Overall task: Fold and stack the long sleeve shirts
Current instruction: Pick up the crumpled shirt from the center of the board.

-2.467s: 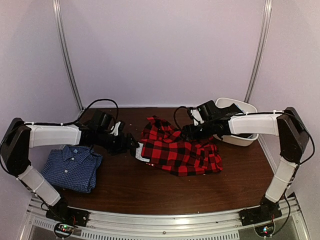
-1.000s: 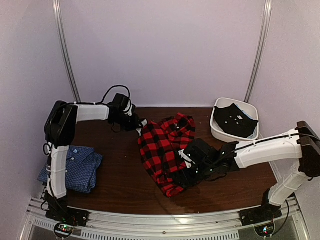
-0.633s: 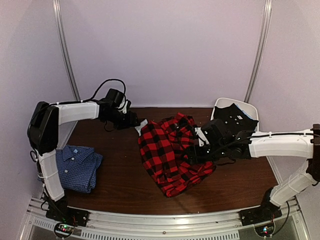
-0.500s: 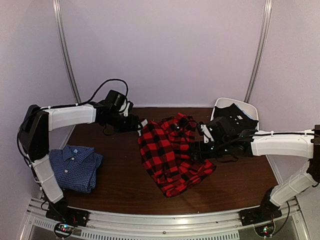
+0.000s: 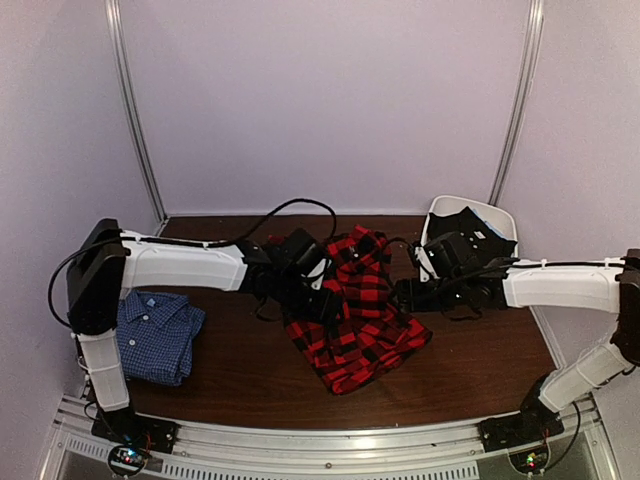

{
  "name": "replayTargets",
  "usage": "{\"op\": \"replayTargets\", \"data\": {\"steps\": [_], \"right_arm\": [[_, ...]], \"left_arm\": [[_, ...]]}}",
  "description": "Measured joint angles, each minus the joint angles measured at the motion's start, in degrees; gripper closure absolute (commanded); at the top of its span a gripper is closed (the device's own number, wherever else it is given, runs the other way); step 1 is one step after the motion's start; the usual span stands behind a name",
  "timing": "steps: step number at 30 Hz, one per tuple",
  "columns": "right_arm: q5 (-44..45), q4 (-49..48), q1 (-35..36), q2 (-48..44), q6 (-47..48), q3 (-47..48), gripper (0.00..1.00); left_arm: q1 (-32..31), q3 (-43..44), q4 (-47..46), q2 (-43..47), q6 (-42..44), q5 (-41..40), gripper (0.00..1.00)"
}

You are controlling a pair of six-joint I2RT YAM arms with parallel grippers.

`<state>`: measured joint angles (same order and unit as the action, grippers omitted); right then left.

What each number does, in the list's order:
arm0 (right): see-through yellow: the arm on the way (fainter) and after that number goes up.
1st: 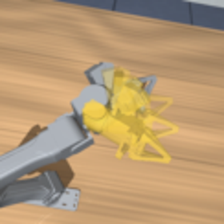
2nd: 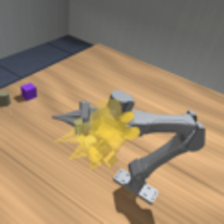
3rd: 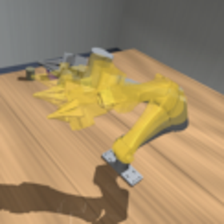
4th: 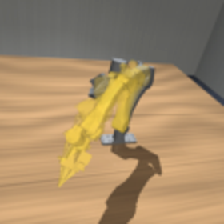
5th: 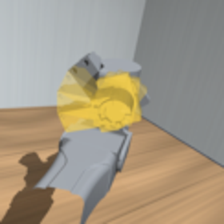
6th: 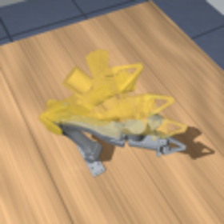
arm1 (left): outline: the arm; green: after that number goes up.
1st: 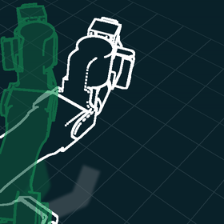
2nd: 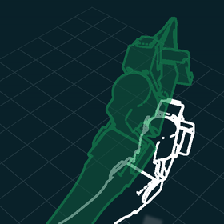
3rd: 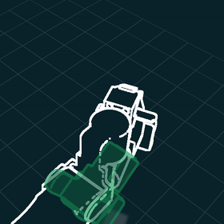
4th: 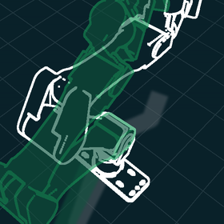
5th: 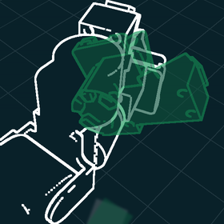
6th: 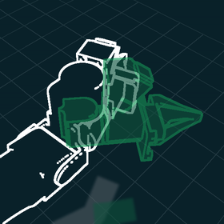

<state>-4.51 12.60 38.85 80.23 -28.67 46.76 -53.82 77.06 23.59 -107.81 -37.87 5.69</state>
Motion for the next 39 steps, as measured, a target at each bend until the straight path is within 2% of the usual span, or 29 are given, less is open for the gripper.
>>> {"op": "replayTargets", "data": {"steps": [5,9,16,18,29,35,39], "right_arm": [[0.11,-0.81,-0.39,0.35,0.13,-1.44,0.27],[0.09,-1.38,-0.52,0.48,0.15,-2.45,0.28],[0.09,-1.95,-0.66,1.29,0.42,-2.82,0.28],[0.13,-2.03,-0.66,1.51,0.46,-2.86,0.28],[-0.24,-3.56,-0.66,4.09,1.99,-2.93,0.31],[-1.05,-4.22,-0.66,6.82,3.48,-2.95,0.36],[-2.01,-4.5,-0.66,8.76,4.02,-3.02,0.37]], "left_arm": [[-4.81,6.58,2.97,-8.61,-0.02,-3.28,0.22],[-6.75,12.0,6.6,-13.25,-0.02,-6.91,0.22],[-7.1,19.69,11.21,-18.32,0.02,-12.7,0.32],[-7.1,20.35,12.13,-19.23,0.02,-14.01,0.37],[-7.15,20.79,15.04,-20.39,-0.35,-19.04,0.79],[-7.15,19.65,16.15,-16.7,-1.68,-22.51,0.89],[-7.15,18.78,16.37,-12.7,-2.19,-24.33,0.91]]}}
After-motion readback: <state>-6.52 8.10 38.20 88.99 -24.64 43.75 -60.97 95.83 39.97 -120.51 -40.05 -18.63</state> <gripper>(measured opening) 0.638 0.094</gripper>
